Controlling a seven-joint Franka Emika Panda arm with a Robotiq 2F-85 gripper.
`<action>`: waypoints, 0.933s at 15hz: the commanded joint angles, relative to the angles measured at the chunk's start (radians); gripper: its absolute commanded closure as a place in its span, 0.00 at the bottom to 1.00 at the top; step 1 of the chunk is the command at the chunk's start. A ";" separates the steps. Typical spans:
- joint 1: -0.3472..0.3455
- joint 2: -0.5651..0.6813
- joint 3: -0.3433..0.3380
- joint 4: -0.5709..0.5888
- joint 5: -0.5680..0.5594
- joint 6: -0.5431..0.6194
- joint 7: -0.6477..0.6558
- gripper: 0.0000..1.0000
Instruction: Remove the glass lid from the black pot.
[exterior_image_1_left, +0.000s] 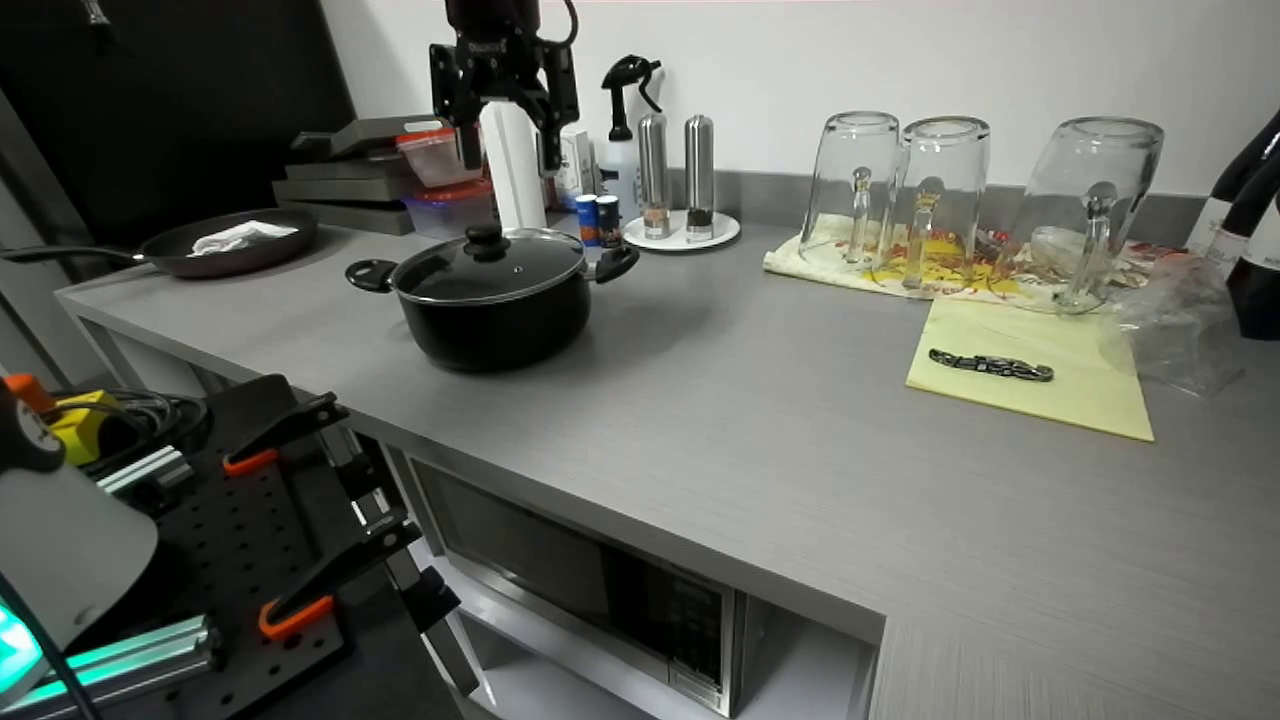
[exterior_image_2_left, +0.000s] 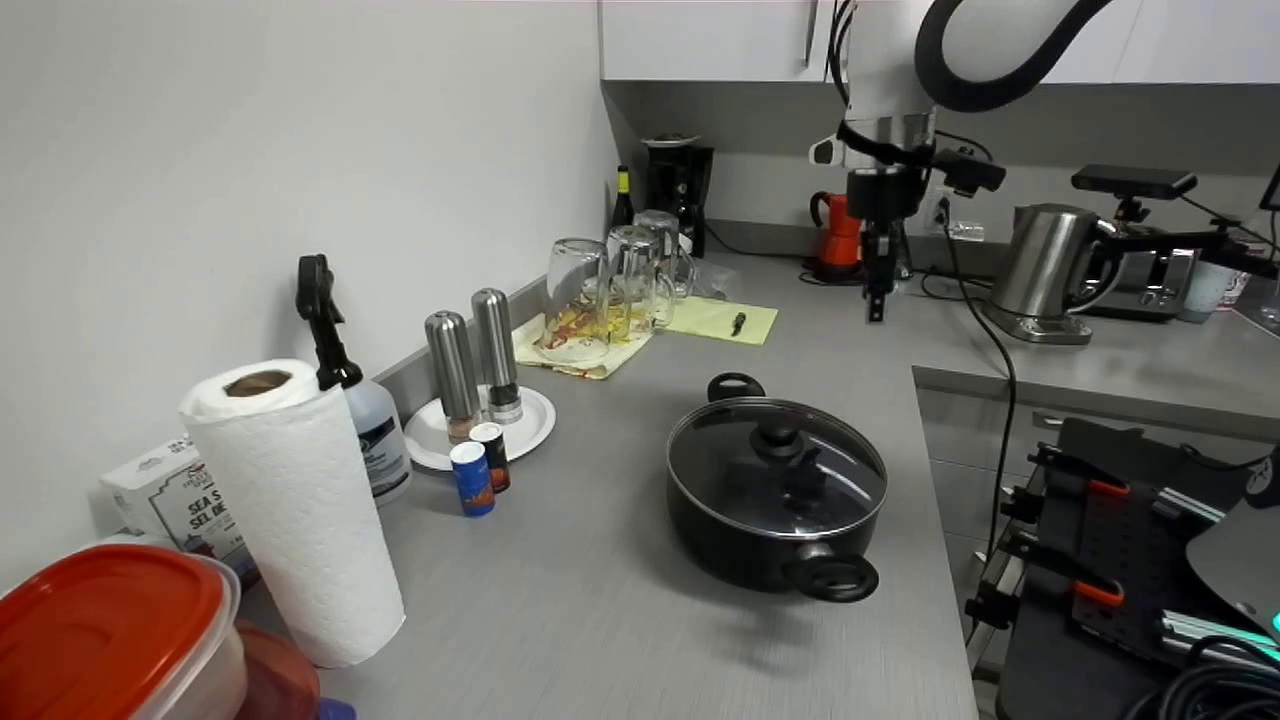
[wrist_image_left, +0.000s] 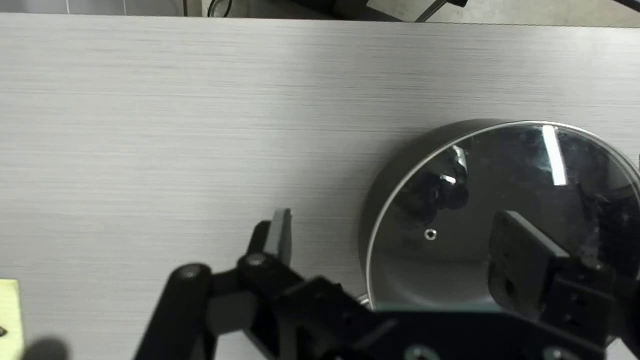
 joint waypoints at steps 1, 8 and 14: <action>0.032 0.081 0.037 0.010 0.037 0.067 -0.054 0.00; 0.071 0.208 0.121 0.027 0.020 0.210 -0.068 0.00; 0.088 0.264 0.175 0.046 0.015 0.280 -0.084 0.00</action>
